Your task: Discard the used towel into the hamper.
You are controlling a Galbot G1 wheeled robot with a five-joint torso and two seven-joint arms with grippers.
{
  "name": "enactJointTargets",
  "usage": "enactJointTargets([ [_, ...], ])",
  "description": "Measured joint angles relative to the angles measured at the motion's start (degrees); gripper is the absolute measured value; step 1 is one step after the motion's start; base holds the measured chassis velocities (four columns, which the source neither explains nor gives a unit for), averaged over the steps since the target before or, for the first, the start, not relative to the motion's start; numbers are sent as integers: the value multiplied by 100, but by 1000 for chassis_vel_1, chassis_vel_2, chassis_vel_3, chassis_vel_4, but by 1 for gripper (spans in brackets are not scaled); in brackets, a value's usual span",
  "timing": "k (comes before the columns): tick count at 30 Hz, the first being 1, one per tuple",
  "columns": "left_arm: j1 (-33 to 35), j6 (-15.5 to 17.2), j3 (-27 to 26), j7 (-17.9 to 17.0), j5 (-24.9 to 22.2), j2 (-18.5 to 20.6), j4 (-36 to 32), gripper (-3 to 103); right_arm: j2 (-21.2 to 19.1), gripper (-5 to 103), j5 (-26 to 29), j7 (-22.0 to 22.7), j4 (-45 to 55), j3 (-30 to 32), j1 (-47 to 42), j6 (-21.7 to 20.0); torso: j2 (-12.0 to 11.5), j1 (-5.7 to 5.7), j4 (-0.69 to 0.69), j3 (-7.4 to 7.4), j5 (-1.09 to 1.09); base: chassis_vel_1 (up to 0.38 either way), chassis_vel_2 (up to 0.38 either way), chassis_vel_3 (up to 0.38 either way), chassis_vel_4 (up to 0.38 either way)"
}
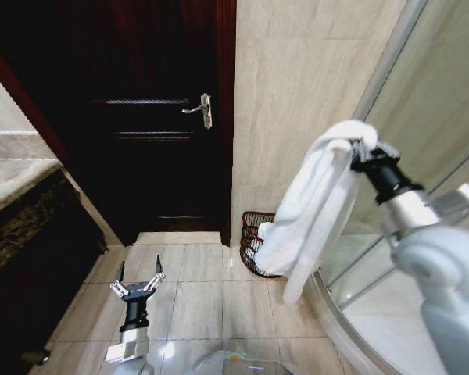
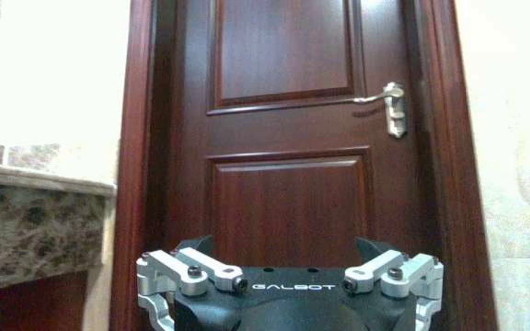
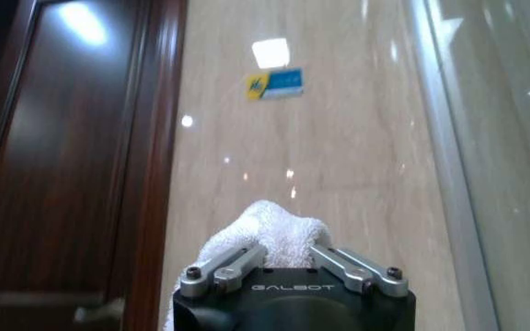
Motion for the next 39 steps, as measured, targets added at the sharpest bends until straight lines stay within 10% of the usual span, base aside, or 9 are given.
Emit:
enactJointTargets([
  [12,39,-73,-175,48,-3,-58,-124,100,-533,5,662,-76,-1515,-1030,2525,-191,0,0,-3,0,0,0,0,0,0],
  [31,-171,-24,-69,65,223,-53,-21,100,752,5,244,1968,-3480,-3501,5530,-98,-1,-1,-1,-1,-2,0,0,0,0],
  [39,-143,-52,-91,16,220,-53,-15,100,1180,5,-288,1421,-4434,-3734,5819,202,-1,0,-1,0,0,0,0,0,0],
])
